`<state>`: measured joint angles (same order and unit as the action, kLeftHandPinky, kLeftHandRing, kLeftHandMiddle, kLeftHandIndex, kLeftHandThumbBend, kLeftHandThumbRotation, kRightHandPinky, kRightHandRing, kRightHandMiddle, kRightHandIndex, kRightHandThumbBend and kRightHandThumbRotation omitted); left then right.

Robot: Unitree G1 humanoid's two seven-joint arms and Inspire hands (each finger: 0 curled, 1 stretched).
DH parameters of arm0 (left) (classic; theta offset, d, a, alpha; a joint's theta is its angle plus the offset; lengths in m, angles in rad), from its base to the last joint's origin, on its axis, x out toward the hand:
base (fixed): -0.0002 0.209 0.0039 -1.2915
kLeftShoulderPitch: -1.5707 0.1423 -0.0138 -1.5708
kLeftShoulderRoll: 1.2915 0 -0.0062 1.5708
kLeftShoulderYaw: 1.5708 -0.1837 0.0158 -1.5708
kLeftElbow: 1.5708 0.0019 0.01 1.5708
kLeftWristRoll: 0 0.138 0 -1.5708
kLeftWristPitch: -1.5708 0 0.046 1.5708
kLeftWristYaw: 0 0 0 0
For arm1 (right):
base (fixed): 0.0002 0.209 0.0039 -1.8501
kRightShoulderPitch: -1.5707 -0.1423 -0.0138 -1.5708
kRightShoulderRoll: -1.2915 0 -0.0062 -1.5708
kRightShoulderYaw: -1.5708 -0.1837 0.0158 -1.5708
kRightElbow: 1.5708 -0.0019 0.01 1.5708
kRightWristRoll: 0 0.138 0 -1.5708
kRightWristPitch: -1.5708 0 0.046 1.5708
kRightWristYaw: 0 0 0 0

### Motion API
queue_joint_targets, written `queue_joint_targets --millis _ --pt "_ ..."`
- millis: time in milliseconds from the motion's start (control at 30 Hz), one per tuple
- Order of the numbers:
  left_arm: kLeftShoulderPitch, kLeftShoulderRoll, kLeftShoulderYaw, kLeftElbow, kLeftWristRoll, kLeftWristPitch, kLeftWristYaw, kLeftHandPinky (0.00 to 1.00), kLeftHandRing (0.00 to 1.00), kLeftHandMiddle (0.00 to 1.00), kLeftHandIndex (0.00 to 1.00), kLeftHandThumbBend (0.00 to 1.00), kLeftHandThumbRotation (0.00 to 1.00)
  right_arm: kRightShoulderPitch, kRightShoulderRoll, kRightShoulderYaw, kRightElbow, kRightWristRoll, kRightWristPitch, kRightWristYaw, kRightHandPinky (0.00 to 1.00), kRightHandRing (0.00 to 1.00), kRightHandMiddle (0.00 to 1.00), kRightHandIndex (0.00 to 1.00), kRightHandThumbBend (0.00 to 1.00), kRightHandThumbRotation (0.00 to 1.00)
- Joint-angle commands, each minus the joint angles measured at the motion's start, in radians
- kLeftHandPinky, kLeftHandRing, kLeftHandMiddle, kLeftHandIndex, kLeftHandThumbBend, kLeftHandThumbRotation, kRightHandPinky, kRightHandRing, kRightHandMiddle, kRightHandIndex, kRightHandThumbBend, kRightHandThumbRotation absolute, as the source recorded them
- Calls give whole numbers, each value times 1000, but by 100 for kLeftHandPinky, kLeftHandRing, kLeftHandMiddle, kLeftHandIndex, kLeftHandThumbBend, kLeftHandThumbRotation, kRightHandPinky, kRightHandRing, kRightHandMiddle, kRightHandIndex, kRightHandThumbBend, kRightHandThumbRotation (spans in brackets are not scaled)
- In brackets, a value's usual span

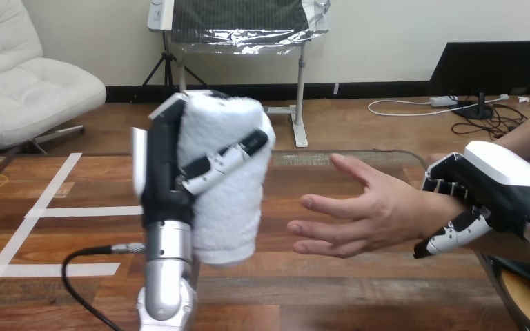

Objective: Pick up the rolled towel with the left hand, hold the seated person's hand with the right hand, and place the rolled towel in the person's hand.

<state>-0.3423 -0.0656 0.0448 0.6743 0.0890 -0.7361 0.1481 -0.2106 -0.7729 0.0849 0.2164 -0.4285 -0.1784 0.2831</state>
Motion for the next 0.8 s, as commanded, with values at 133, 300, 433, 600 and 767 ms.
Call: queue_joint_targets --millis 133,300,433,600,767 --pt "-159 -43 -9 126 -8 -93 10 24 28 35 41 52 0 -34 31 -25 -37 24 34 -4 32 34 38 40 90 17" --pt "-182 -62 -2 172 -25 -105 9 24 28 36 41 53 0 -36 36 -24 -51 25 46 2 32 34 39 40 90 18" --pt "-203 -85 5 207 -50 -116 -2 25 29 36 42 55 0 -38 44 -23 -64 28 57 7 32 35 39 40 90 17" --pt "-222 -102 3 231 -58 -120 -1 25 29 36 42 55 0 -41 50 -20 -76 24 67 11 32 35 39 40 90 17" --pt "-242 -118 -1 254 -50 -125 17 25 30 36 42 54 0 -47 58 -18 -79 25 66 12 32 35 39 39 90 17"
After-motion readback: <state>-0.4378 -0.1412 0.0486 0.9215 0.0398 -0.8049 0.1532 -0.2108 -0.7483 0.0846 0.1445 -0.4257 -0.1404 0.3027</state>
